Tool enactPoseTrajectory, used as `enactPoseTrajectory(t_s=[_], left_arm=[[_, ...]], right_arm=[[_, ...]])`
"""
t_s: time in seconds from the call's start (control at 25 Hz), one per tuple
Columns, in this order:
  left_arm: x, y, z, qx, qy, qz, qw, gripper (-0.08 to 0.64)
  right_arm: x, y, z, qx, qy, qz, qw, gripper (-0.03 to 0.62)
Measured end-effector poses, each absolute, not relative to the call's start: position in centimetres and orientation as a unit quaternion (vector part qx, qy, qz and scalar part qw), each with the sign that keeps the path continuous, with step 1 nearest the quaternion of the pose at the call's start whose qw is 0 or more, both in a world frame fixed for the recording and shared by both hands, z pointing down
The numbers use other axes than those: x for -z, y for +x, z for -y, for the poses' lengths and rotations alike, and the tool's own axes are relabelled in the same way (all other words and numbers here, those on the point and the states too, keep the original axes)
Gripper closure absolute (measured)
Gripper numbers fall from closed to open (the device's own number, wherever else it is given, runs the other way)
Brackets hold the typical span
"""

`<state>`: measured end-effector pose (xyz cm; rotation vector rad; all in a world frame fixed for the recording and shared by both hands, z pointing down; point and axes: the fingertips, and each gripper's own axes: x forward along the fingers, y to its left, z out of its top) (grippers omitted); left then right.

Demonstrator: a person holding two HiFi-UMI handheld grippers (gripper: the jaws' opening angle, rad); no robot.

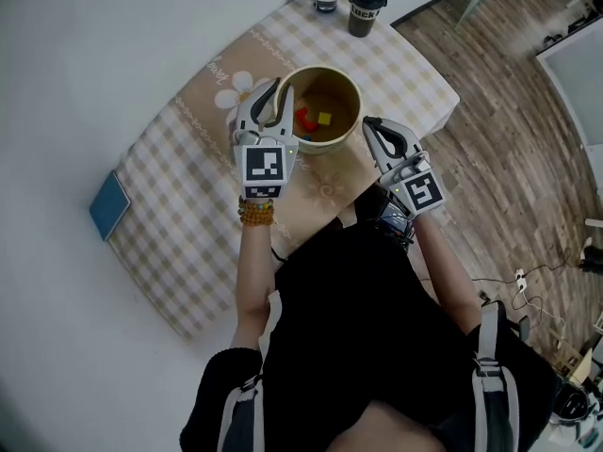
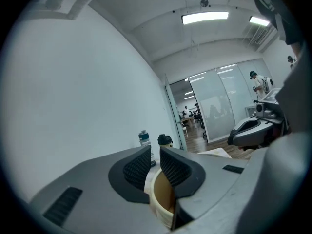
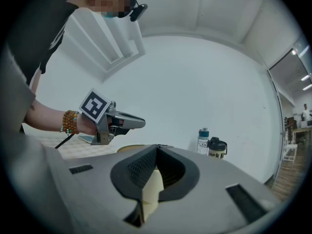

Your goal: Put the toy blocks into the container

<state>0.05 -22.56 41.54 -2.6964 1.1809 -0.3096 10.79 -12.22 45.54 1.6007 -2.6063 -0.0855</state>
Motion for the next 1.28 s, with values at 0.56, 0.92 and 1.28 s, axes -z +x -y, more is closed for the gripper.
enactPoseTrajectory(t_s=[0.56, 0.92, 1.28], left_arm=[[-38.8, -3.9, 19.0, -0.01, -0.911, -0.411, 0.046, 0.548], [-41.7, -5.3, 15.0, -0.001, -0.893, -0.446, 0.055, 0.548], [-46.3, -5.7, 11.6, 0.028, -0.899, -0.436, 0.022, 0.548]], right_arm=[[-40.6, 10.6, 13.4, 0.029, 0.504, 0.863, -0.006, 0.594], [-42.2, 6.9, 13.0, 0.024, 0.471, 0.882, -0.005, 0.595], [-45.3, 6.8, 10.7, -0.012, 0.454, 0.891, 0.002, 0.595]])
